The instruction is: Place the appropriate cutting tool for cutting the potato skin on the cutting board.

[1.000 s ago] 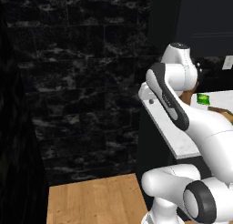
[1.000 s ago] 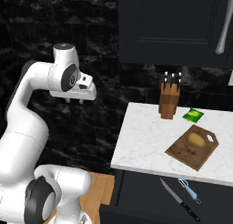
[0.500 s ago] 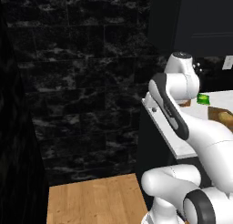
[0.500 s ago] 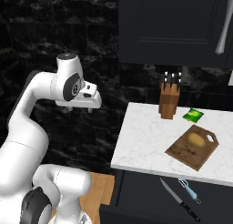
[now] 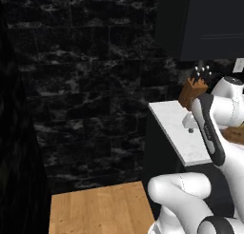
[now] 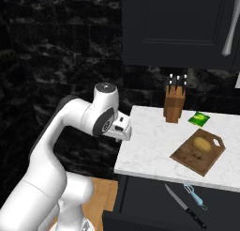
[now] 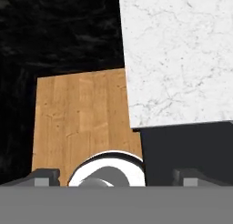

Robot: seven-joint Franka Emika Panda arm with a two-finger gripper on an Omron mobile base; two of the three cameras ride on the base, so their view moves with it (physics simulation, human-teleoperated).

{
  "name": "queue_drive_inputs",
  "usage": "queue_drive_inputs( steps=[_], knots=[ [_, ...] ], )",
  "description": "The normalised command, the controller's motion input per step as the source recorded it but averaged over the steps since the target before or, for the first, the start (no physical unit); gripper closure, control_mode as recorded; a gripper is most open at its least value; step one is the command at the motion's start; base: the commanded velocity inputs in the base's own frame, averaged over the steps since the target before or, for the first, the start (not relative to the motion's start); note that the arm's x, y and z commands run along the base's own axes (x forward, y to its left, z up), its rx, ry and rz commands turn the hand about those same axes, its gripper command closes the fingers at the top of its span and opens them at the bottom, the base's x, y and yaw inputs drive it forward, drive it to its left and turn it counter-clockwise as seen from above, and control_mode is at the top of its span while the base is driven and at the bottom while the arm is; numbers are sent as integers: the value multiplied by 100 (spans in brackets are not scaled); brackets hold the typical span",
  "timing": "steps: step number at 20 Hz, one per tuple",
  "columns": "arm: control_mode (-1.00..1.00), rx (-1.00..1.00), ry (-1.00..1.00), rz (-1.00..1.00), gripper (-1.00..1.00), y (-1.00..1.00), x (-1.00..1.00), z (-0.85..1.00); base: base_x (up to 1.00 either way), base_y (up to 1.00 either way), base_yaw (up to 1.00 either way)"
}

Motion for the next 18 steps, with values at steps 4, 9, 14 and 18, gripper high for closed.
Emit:
queue_drive_inputs(
  steps=[4,9,14,18],
  knots=[
    [-100,0,10,-11,-100,-100,-23,-10,0,0,0],
    [-100,0,16,-12,-100,-90,-11,-54,0,0,0],
    [-100,1,3,-6,-100,-63,0,-63,0,0,0],
    [-100,11,0,-5,-100,-84,-11,-38,0,0,0]
  ],
)
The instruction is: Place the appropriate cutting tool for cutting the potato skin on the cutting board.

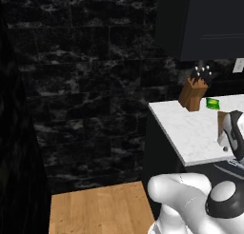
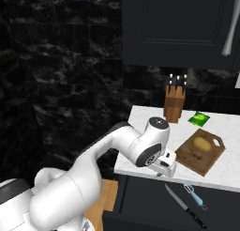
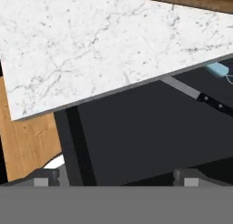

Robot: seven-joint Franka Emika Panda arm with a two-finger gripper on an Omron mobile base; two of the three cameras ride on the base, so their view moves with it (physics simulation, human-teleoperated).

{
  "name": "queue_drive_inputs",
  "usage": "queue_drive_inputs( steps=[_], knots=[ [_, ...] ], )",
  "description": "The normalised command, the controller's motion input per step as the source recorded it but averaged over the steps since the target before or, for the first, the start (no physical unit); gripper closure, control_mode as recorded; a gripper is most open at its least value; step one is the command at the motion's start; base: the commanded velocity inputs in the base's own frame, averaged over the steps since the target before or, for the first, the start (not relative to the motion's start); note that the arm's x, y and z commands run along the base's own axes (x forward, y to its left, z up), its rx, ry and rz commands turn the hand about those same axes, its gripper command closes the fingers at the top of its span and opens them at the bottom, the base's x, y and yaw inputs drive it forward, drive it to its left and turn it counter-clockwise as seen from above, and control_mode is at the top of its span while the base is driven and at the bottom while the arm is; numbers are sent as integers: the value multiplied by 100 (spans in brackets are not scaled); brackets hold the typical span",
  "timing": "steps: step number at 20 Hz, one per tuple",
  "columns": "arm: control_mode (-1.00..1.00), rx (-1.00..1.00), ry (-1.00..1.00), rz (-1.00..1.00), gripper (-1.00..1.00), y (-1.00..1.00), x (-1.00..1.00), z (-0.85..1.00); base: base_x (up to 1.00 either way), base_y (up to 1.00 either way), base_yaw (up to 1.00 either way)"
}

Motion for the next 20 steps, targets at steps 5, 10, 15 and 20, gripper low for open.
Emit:
queue_drive_inputs(
  steps=[5,10,15,20],
  knots=[
    [-100,3,9,-3,-100,-55,0,-64,0,0,0],
    [-100,0,12,-4,-100,-32,0,-67,0,0,0],
    [-100,3,0,0,-100,-40,-15,-51,0,0,0],
    [-100,3,0,3,-100,-27,-20,-34,0,0,0]
  ],
)
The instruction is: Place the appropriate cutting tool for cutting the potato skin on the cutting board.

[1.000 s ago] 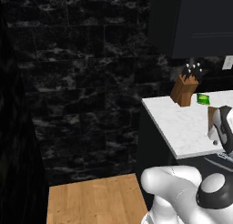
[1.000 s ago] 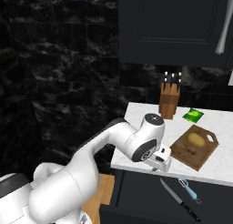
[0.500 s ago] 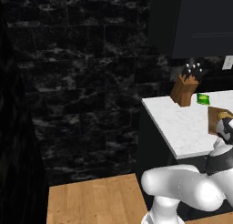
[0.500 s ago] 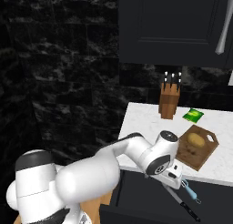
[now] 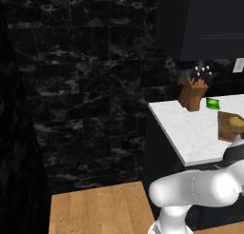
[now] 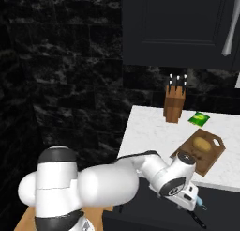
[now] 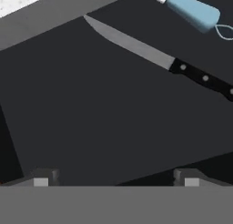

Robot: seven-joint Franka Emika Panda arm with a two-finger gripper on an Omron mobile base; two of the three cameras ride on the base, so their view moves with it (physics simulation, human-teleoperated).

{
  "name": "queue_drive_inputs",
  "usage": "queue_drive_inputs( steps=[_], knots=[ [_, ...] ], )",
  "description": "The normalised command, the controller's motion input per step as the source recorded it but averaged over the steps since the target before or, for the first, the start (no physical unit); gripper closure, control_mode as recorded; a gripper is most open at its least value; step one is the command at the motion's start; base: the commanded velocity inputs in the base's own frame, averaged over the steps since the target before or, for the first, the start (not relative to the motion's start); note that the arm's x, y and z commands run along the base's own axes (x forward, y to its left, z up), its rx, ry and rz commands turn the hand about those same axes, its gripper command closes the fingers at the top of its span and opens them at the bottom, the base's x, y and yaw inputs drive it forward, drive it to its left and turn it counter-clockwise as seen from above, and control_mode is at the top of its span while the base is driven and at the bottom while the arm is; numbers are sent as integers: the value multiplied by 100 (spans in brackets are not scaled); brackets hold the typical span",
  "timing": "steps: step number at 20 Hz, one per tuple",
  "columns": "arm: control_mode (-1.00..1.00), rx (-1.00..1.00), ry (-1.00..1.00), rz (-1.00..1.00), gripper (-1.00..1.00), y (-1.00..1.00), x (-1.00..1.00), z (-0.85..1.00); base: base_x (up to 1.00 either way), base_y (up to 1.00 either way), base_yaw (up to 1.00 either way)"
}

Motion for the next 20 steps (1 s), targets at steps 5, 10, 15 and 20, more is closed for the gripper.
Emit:
queue_drive_inputs(
  steps=[5,10,15,20],
  knots=[
    [-100,2,0,2,-100,-23,-13,-46,0,0,0],
    [-100,2,0,1,-100,-22,-17,-50,0,0,0],
    [-100,0,0,0,-100,-6,0,-53,0,0,0],
    [-100,0,0,0,-100,-20,-49,-29,0,0,0]
  ],
)
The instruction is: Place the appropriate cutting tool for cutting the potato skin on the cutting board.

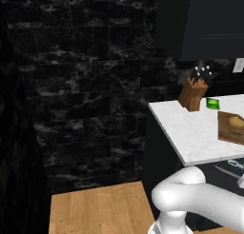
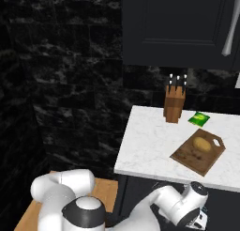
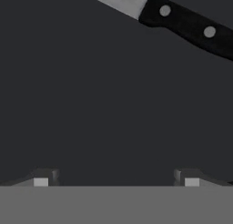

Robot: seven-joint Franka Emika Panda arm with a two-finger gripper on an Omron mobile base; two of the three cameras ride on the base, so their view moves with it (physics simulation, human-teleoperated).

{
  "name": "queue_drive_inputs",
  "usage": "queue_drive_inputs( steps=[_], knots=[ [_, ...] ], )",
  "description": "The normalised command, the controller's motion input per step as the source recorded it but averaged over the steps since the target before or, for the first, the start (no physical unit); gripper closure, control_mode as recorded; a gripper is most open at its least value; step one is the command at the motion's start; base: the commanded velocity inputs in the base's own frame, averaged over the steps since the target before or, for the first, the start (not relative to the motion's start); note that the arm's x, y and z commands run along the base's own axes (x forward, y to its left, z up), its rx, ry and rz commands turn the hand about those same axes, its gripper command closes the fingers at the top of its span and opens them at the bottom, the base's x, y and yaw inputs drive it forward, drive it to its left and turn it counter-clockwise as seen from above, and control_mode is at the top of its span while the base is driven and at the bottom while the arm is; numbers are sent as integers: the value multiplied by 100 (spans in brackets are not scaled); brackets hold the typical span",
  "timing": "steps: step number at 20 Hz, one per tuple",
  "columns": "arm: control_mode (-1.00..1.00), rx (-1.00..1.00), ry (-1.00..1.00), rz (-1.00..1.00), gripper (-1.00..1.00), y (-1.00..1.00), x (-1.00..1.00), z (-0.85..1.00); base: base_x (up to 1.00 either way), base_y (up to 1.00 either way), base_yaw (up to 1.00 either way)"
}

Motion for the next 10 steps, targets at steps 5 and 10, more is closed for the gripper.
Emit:
queue_drive_inputs(
  steps=[5,10],
  knots=[
    [-100,0,1,0,-100,-23,-98,-4,0,0,0],
    [-100,0,4,0,-100,-16,-100,0,0,0,0]
  ],
)
